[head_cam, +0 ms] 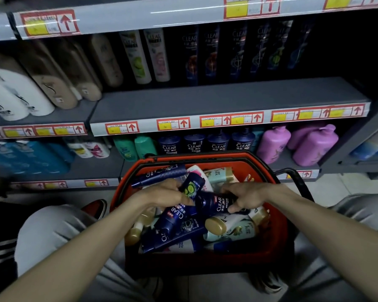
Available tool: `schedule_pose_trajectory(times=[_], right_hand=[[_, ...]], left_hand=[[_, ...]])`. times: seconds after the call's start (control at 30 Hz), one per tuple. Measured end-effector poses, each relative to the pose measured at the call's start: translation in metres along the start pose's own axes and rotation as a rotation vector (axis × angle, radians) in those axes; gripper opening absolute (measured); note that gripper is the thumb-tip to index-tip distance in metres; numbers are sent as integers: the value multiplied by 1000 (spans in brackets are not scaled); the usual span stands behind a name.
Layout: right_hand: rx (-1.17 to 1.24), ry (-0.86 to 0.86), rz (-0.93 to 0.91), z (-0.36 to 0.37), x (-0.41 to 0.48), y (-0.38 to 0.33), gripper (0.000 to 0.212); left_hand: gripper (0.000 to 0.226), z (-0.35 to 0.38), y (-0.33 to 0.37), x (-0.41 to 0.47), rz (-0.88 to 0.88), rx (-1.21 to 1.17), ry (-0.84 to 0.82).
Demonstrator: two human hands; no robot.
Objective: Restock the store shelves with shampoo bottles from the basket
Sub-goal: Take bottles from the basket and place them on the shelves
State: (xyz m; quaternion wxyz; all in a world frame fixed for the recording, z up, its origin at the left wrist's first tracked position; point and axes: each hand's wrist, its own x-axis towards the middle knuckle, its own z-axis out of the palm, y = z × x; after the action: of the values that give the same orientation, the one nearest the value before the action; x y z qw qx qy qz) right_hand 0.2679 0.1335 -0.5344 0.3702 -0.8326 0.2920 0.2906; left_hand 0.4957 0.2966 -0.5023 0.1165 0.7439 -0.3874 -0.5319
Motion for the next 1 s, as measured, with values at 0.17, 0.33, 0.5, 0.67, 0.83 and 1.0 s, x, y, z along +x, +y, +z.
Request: schedule_pose_trajectory(times=[0.17, 0.33, 0.5, 0.67, 0.83, 1.0], right_hand=[[333, 139, -124, -8, -4, -9, 58], [542, 282, -211, -15, -8, -21, 46], [628, 346, -223, -15, -8, -26, 39], [741, 417, -251, -13, -11, -31, 33], [930, 421, -308, -18, -20, -42, 29], [1102, 455, -372, -40, -42, -66, 21]], left_hand=[[91, -6, -11, 4, 76, -156, 145], [66, -20, -9, -5, 204, 101, 257], [52, -27, -5, -15, 389, 58, 447], [63, -29, 6, -17, 503, -280, 500], [33, -20, 19, -12, 524, -683, 432], [27, -37, 45, -23, 597, -708, 404]])
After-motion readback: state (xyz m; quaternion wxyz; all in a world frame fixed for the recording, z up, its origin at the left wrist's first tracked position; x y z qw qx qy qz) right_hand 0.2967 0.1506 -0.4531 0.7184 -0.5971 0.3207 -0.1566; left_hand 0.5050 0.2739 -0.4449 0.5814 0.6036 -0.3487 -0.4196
